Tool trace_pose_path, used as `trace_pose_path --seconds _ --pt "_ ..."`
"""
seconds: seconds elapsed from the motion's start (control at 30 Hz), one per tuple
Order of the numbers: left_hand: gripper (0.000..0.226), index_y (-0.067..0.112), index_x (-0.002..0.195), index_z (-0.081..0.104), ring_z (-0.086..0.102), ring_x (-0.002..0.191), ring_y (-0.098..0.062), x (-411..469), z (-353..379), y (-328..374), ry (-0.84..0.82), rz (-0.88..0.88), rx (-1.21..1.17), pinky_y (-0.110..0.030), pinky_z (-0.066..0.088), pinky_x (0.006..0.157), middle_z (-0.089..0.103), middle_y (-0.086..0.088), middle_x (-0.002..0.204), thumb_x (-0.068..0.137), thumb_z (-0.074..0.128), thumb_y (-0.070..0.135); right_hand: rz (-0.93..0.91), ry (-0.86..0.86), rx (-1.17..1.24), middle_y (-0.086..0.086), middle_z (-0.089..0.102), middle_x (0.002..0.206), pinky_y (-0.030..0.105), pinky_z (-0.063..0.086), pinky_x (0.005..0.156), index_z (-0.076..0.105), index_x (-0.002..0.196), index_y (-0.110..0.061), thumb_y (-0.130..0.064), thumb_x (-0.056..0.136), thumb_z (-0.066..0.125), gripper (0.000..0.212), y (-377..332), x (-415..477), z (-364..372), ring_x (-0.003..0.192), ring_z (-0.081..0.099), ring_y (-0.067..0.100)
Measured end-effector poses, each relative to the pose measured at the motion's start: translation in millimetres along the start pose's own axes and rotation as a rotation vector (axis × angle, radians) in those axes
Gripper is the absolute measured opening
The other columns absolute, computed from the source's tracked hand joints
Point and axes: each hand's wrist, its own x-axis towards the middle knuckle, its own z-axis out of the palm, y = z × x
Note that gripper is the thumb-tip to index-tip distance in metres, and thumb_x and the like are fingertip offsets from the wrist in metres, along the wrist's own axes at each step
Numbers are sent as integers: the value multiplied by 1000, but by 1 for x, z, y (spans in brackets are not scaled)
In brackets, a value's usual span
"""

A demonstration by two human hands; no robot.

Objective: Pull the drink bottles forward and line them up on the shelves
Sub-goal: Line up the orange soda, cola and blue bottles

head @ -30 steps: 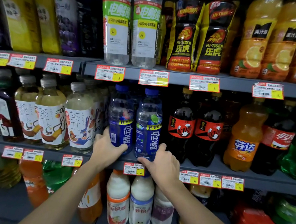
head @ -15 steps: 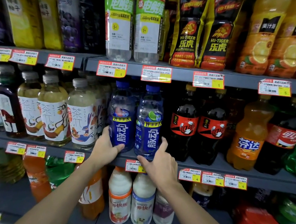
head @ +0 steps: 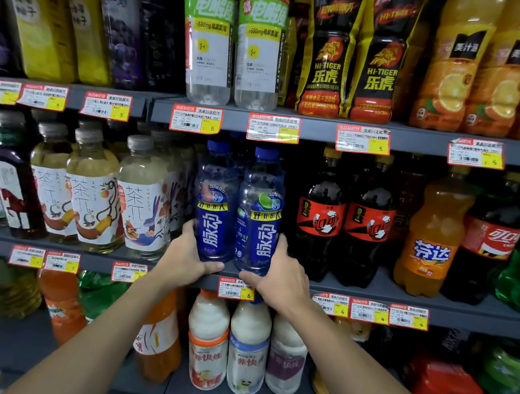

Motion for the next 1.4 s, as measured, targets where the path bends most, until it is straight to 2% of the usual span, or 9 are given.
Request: trace_pose_path --seconds 0.1,0.17,0.33,0.43,0.6,0.7,0.97,1.13,1.4 --pt "109 10 147 28 59 120 -24 3 -2 -1 9 -20 4 -36 46 103 60 -9 136 63 95 26 1 -13 31 0 67 126 41 52 93 30 144 -24 -53 75 82 91 -1 0 -4 112 65 26" --pt "106 11 145 30 59 118 -22 4 -2 -2 7 -23 3 -35 47 102 60 -8 135 63 95 26 3 12 25 -1 67 125 39 53 92 33 140 -24 -53 76 81 85 -2 -2 -3 110 66 25" --pt "102 15 145 31 54 106 -10 4 -3 -7 -12 6 9 -26 43 95 61 -5 133 64 94 25 44 87 -4 3 66 125 40 53 92 31 140 -19 -60 74 79 91 -1 -5 3 112 66 26" --pt "103 15 145 30 52 106 -7 4 -6 -7 -32 34 33 -24 41 94 60 -4 135 65 93 27 65 59 0 6 65 126 40 54 91 30 137 -17 -60 72 82 94 -2 -1 0 112 65 28" --pt "109 15 149 27 51 112 -8 4 -11 -6 -69 58 55 -22 39 96 57 -5 140 65 94 32 42 -47 58 8 62 130 42 54 93 24 145 -15 -47 74 87 100 -1 4 -6 115 63 28" --pt "110 14 149 28 50 112 -7 6 -12 -7 -73 56 72 -22 38 96 57 -6 140 63 95 31 16 -86 87 9 63 129 44 55 94 27 143 -16 -40 73 89 96 2 8 -10 114 64 28" --pt "104 15 145 31 50 111 -8 7 -14 -7 -79 40 61 -24 39 96 57 -6 139 64 94 27 0 -69 108 11 63 127 44 56 91 30 140 -13 -44 75 87 93 2 9 -10 112 65 28" --pt "98 15 142 34 50 108 -5 7 -13 -9 -81 41 44 -18 38 91 59 -4 136 66 93 25 -24 -65 99 10 64 125 43 58 85 30 140 -13 -46 76 85 91 4 9 -10 106 66 27" --pt "99 17 142 33 52 108 -7 8 -14 -9 -82 28 44 -21 40 92 59 -4 136 64 94 25 -14 -55 87 12 64 126 42 55 92 31 140 -11 -44 77 85 89 3 11 -6 112 65 29"
